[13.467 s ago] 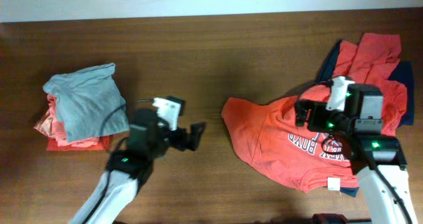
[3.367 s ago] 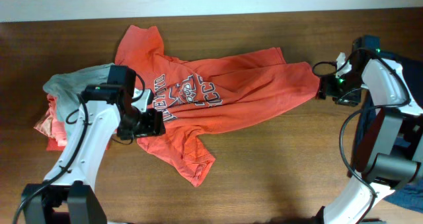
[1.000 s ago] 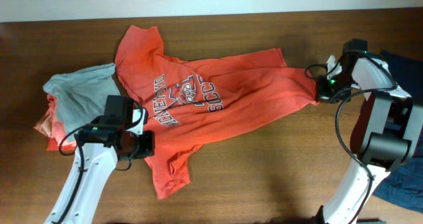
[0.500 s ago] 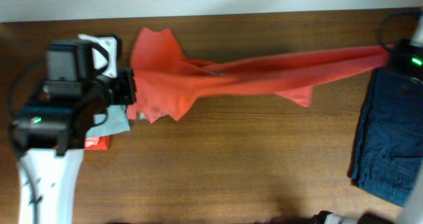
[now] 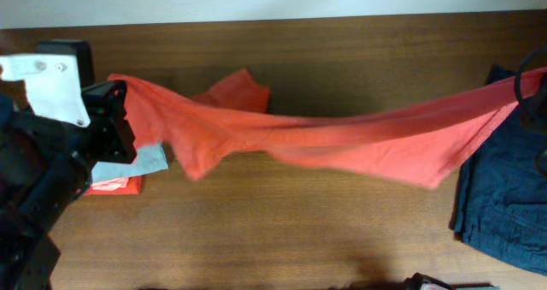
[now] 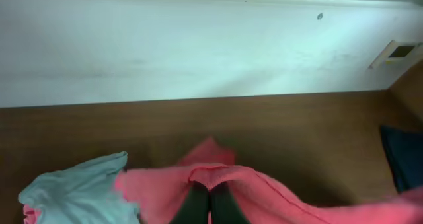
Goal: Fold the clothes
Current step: 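Lift the t-shirt with both grippers and shake it out in the air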
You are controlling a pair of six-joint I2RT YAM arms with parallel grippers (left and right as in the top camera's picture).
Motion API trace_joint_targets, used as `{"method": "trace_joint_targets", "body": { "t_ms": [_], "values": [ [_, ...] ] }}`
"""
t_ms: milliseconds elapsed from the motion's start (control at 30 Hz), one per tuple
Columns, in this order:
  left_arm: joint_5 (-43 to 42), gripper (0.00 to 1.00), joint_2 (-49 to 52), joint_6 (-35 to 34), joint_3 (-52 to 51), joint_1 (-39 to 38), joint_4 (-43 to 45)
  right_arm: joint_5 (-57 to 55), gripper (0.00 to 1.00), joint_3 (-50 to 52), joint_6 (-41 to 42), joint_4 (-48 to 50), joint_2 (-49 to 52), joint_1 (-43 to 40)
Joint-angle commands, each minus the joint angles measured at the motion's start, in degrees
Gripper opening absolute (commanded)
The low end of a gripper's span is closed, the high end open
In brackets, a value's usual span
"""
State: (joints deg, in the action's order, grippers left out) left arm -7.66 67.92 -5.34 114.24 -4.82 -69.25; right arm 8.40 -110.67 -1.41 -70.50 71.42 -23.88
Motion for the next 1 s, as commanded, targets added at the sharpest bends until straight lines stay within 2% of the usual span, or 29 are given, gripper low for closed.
{"method": "trace_joint_targets", "body": {
  "t_ms": [0,133,300,367,500,633,667,833,967],
  "values": [
    [0.61,0.00,5.05,1.14,0.22,-0.02,0.61,-1.09,0.04,0.39,0.83,0.39,5.55,-0.17],
    [0.61,0.00,12.28,1.16,0.22,-0.02,3.26,-1.07,0.04,0.39,0.81,0.46,12.35,-0.13],
    [0.39,0.01,25.97,1.16,0.22,-0.07,11.87,-0.15,0.04,0.39,-0.52,3.80,23.63,1.16],
    [0.42,0.00,31.28,1.16,0.22,-0.07,17.46,0.22,0.04,0.39,-0.50,6.95,27.34,2.23],
    [0.50,0.00,40.33,2.51,0.31,0.00,34.45,0.17,0.04,0.35,1.38,15.85,32.54,5.14],
    [0.70,0.00,41.68,2.45,2.75,0.90,46.66,-0.13,0.04,-3.19,4.66,21.09,32.76,6.88],
    [1.40,0.00,41.66,2.40,7.54,1.84,47.67,-0.83,0.04,-7.32,6.34,20.85,32.76,7.06],
    [1.49,0.00,41.66,2.40,22.27,5.31,39.67,-3.41,0.04,-18.18,6.36,17.22,32.76,6.99],
    [-0.42,0.00,41.66,2.43,27.41,6.27,28.20,-6.38,0.04,-19.54,4.68,11.72,32.94,6.99]
  ]
}}
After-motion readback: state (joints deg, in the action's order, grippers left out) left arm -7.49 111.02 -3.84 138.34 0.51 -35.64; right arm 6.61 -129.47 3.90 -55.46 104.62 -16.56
